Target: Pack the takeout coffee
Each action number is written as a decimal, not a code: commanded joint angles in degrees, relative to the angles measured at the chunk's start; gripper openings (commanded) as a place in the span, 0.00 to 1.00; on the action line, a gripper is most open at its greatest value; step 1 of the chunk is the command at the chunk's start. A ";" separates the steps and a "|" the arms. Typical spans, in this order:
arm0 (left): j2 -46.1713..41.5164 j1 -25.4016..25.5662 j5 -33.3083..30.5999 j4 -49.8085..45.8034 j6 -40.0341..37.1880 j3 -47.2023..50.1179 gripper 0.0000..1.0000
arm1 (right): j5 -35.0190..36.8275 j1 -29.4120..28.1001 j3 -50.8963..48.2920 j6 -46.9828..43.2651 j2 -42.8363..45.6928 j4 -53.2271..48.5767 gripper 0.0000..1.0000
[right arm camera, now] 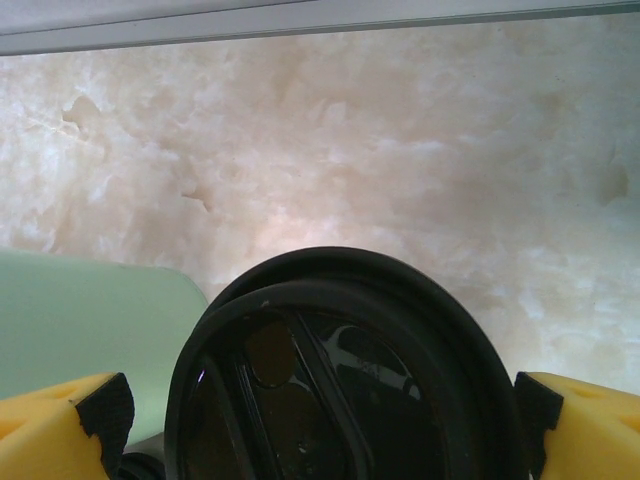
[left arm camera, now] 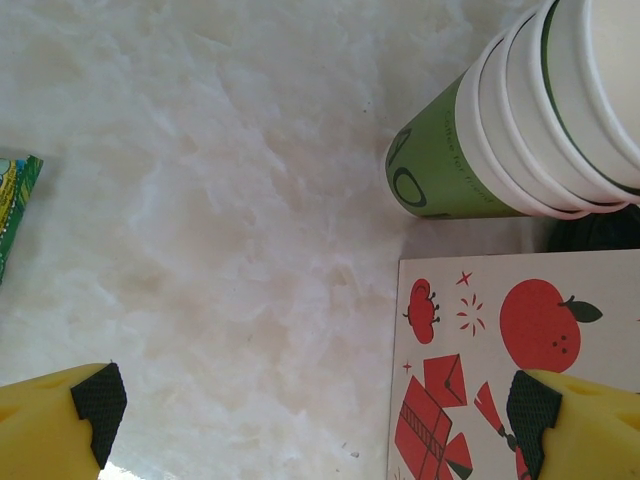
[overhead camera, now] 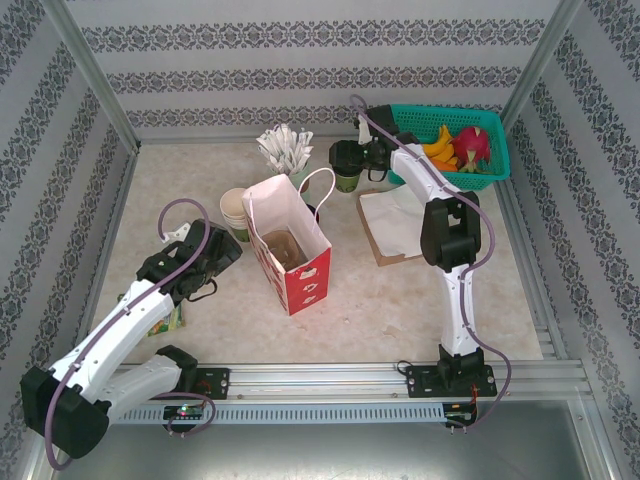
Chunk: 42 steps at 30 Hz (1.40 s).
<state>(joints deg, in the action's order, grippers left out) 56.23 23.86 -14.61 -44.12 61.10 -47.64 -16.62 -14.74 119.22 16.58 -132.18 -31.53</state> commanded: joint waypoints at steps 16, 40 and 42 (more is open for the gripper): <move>-0.68 -0.83 -1.28 -0.60 -2.61 -2.12 1.00 | -0.41 -0.73 2.42 -0.85 -3.26 -2.46 0.94; -4.16 -0.81 -2.55 -0.64 -7.60 -3.13 1.00 | -3.11 -5.09 -1.92 0.78 1.74 -3.00 0.73; -3.86 -0.83 -2.50 -0.72 -8.09 -3.34 1.00 | -3.55 -5.46 -3.54 0.69 2.94 -3.16 0.72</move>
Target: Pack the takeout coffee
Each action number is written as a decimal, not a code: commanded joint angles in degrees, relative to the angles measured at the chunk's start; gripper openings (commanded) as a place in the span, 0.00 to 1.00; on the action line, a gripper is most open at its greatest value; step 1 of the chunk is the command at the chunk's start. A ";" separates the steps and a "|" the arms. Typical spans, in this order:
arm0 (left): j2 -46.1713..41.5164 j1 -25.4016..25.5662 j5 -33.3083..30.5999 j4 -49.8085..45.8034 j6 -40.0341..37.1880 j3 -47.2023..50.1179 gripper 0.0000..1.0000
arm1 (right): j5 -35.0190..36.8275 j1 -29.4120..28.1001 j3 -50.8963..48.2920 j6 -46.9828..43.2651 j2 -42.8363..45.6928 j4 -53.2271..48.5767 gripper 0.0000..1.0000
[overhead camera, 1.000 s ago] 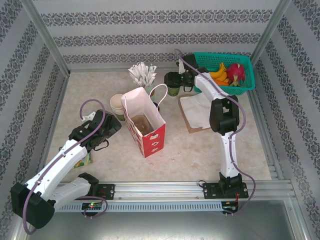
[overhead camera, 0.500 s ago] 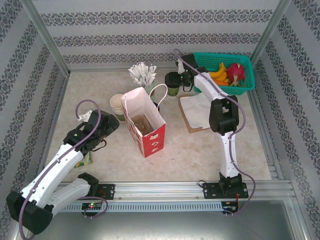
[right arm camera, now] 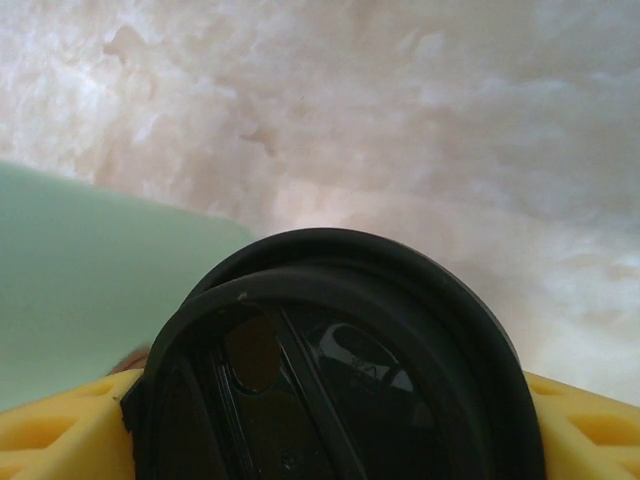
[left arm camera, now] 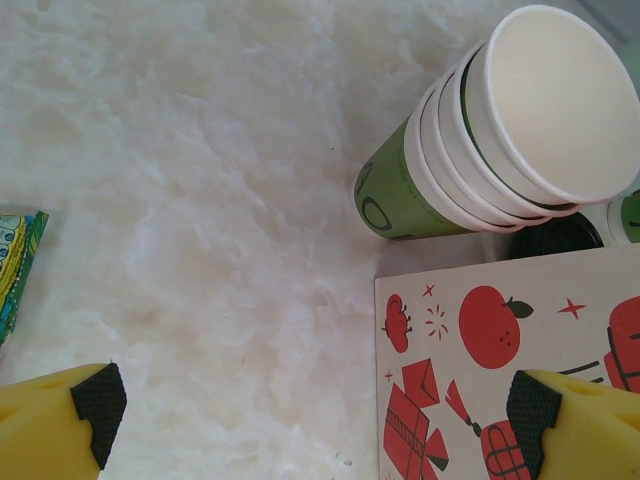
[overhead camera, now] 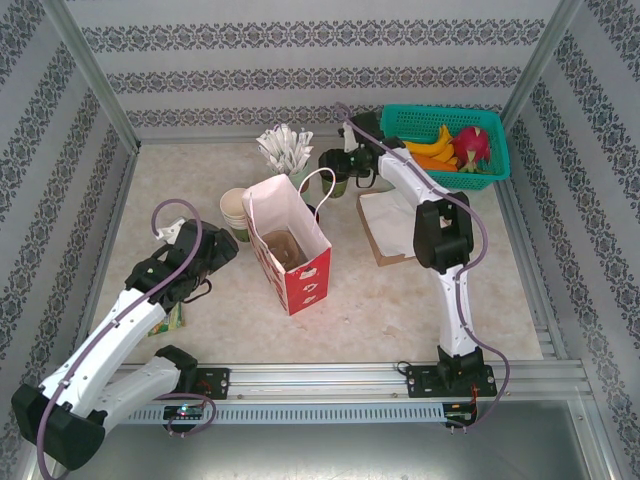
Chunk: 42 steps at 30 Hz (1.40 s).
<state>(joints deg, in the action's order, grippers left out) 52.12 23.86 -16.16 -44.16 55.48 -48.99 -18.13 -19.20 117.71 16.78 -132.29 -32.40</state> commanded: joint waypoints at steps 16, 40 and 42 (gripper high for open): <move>1.05 -0.82 5.69 4.20 -6.83 -0.86 1.00 | 3.40 -2.16 -34.38 2.01 26.28 -0.17 0.73; 3.60 -0.83 7.87 5.54 -10.57 -2.39 1.00 | 1.34 -6.39 -62.78 3.81 49.54 9.93 0.79; 3.44 -0.83 7.90 5.75 -10.83 -2.21 1.00 | 2.64 -6.80 -64.02 3.35 50.26 10.51 0.81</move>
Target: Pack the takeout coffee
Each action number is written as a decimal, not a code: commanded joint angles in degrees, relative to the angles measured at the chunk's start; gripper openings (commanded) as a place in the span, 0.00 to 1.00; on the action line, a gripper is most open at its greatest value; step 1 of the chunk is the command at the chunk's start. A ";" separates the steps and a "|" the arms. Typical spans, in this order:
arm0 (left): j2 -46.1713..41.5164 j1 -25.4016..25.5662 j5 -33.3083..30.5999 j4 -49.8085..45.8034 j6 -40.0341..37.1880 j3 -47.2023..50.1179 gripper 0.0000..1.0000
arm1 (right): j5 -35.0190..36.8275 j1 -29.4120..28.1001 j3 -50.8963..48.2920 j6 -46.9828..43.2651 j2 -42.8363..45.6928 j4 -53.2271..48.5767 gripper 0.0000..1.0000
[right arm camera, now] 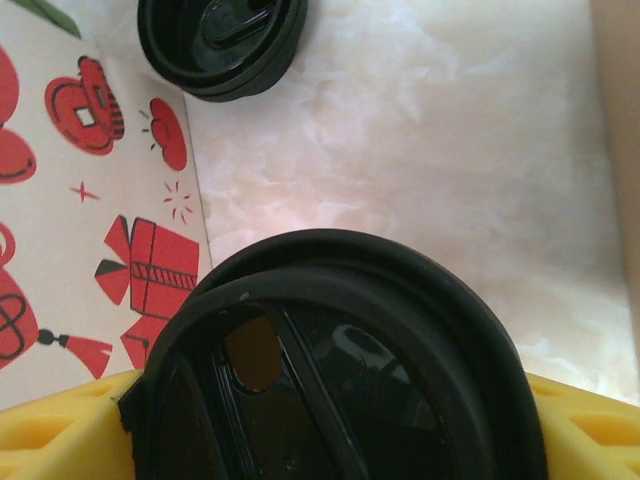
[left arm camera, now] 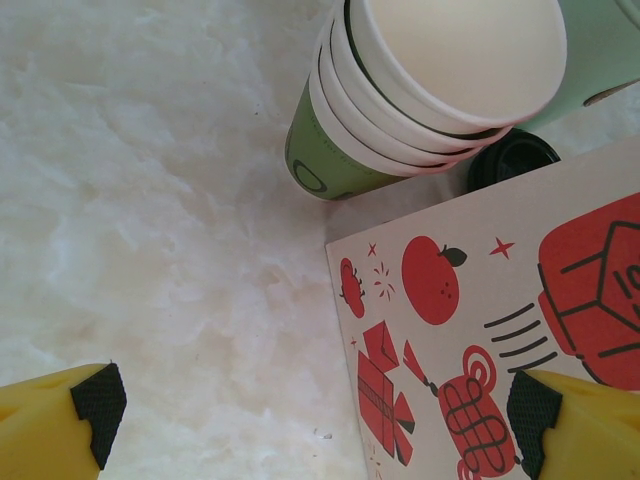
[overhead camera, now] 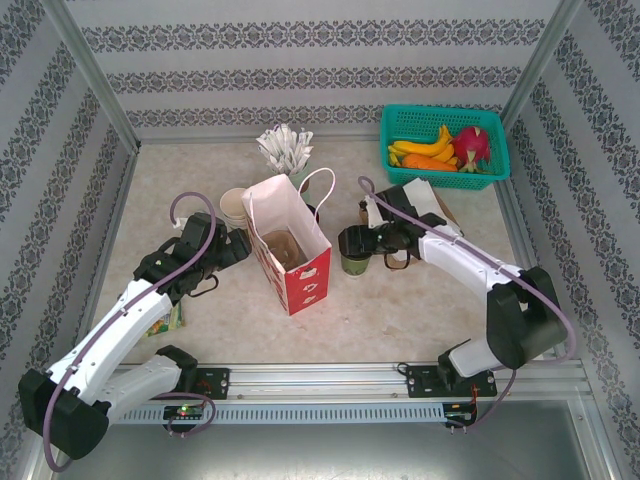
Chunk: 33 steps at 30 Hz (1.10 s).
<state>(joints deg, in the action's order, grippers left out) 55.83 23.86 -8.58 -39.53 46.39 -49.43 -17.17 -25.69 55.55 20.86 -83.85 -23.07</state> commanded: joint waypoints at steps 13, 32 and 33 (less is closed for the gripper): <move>-1.43 -0.83 -0.08 1.42 -1.48 -0.56 0.99 | 2.61 -0.50 -2.05 -1.33 5.45 -1.46 0.98; -1.18 -0.83 -0.57 1.10 -1.62 -0.12 1.00 | 11.13 -3.13 17.22 2.66 -6.02 -28.08 0.98; -1.18 -0.83 -0.63 0.96 -1.63 -0.18 1.00 | 11.19 -3.13 18.45 2.81 -6.99 -29.40 0.98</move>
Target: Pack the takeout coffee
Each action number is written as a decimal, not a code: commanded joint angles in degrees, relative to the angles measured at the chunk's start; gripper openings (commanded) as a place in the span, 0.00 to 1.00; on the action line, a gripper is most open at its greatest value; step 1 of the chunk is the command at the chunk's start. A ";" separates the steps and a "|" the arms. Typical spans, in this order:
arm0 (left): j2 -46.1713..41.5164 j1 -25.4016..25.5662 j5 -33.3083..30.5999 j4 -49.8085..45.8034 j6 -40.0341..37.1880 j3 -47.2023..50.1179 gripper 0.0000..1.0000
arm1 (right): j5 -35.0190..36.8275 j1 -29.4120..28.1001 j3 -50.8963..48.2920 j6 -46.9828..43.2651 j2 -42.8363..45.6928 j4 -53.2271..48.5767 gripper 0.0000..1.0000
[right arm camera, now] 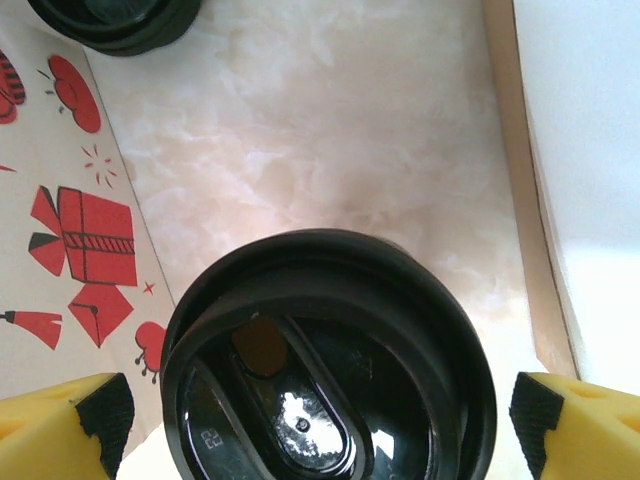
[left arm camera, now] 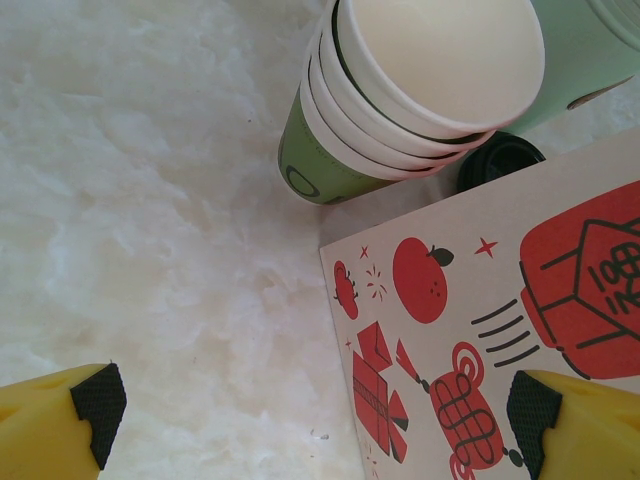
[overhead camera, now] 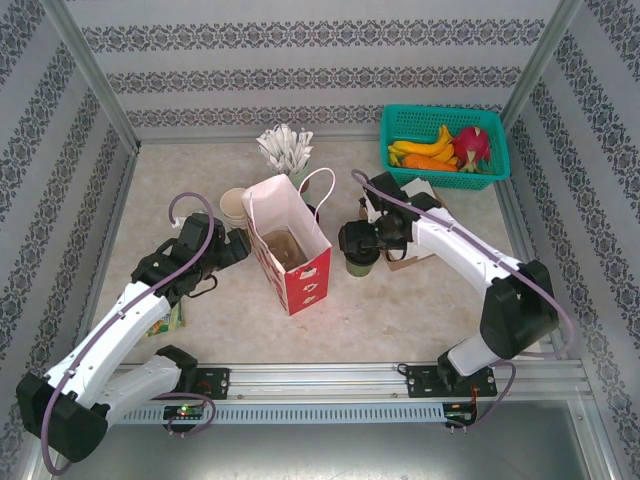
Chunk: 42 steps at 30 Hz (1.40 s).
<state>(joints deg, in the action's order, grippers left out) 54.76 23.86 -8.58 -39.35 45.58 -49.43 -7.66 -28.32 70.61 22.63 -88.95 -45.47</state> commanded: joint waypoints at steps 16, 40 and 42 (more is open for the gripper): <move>-0.13 -0.83 -0.11 0.22 -0.79 0.53 1.00 | 0.96 -1.90 11.65 0.57 -11.27 -14.73 0.98; -0.38 -0.83 -0.30 -0.15 -0.93 0.84 1.00 | 6.23 -4.73 22.12 -1.16 -20.23 -27.14 0.98; -0.48 -0.83 -0.24 -0.20 -0.86 0.83 1.00 | 5.82 -4.79 21.98 -1.02 -20.27 -26.71 0.98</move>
<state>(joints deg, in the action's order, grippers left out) 54.76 23.86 -8.56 -39.38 45.39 -49.30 -2.35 -32.51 91.50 22.31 -108.18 -70.52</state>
